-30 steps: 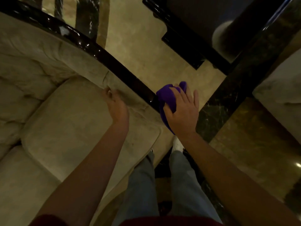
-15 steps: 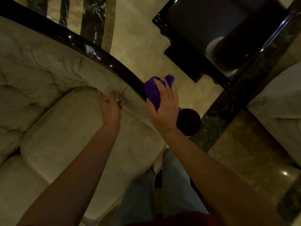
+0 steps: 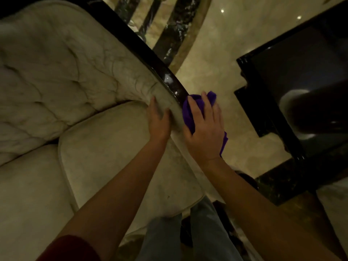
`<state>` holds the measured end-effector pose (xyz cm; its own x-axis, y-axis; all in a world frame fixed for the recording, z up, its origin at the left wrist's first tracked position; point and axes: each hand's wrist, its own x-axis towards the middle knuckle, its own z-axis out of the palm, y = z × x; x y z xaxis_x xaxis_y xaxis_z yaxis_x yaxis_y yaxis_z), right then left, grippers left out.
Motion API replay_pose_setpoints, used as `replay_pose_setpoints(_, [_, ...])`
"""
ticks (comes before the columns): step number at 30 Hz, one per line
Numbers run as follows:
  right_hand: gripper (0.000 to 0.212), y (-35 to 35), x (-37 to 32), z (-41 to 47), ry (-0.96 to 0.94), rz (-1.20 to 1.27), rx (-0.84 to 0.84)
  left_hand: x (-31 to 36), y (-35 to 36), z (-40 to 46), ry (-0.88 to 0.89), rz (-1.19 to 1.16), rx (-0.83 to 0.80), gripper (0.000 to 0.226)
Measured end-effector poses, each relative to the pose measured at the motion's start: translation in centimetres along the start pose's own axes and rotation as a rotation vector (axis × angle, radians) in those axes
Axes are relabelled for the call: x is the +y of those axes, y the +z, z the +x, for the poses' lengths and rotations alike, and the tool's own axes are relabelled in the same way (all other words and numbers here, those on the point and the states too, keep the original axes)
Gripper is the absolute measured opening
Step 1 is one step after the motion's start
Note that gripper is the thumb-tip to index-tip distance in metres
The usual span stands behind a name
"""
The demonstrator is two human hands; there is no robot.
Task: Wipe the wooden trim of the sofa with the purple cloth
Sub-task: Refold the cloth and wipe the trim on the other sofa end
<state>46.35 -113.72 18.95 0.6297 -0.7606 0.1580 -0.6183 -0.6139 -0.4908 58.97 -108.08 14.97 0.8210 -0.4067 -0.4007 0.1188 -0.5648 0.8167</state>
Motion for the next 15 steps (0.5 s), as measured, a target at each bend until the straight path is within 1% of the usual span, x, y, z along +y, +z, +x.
replay_pose_setpoints(3, [0.054, 0.0, -0.3, 1.0, -0.108, 0.029, -0.012, -0.5, -1.3, 1.0, -0.020, -0.069, 0.009, 0.058])
replay_pose_setpoints(5, [0.051, 0.0, -0.4, 1.5, -0.204, 0.016, -0.026, -0.8, -1.8, 1.9, -0.058, -0.117, 0.045, 0.051])
replay_pose_setpoints(6, [0.050, 0.1, -0.6, 1.9, -0.243, -0.009, -0.041, -0.8, -2.0, 2.4, -0.079, -0.129, 0.069, 0.051])
replay_pose_setpoints(8, [0.049, 0.3, -1.3, 3.0, -0.282, -0.057, -0.065, -0.7, -2.4, 3.4, -0.109, -0.149, 0.104, 0.059])
replay_pose_setpoints(11, [0.053, 0.7, -2.7, 5.6, -0.252, -0.074, -0.116, -0.2, -2.9, 4.7, -0.053, -0.167, 0.118, 0.070])
replay_pose_setpoints(13, [0.060, 0.9, -3.6, 7.4, -0.193, -0.079, -0.157, 0.4, -3.1, 5.6, 0.007, -0.145, 0.113, 0.073])
replay_pose_setpoints(15, [0.063, 1.5, -4.4, 8.9, -0.167, -0.101, -0.185, 0.8, -3.3, 6.5, -0.017, -0.092, 0.107, 0.078])
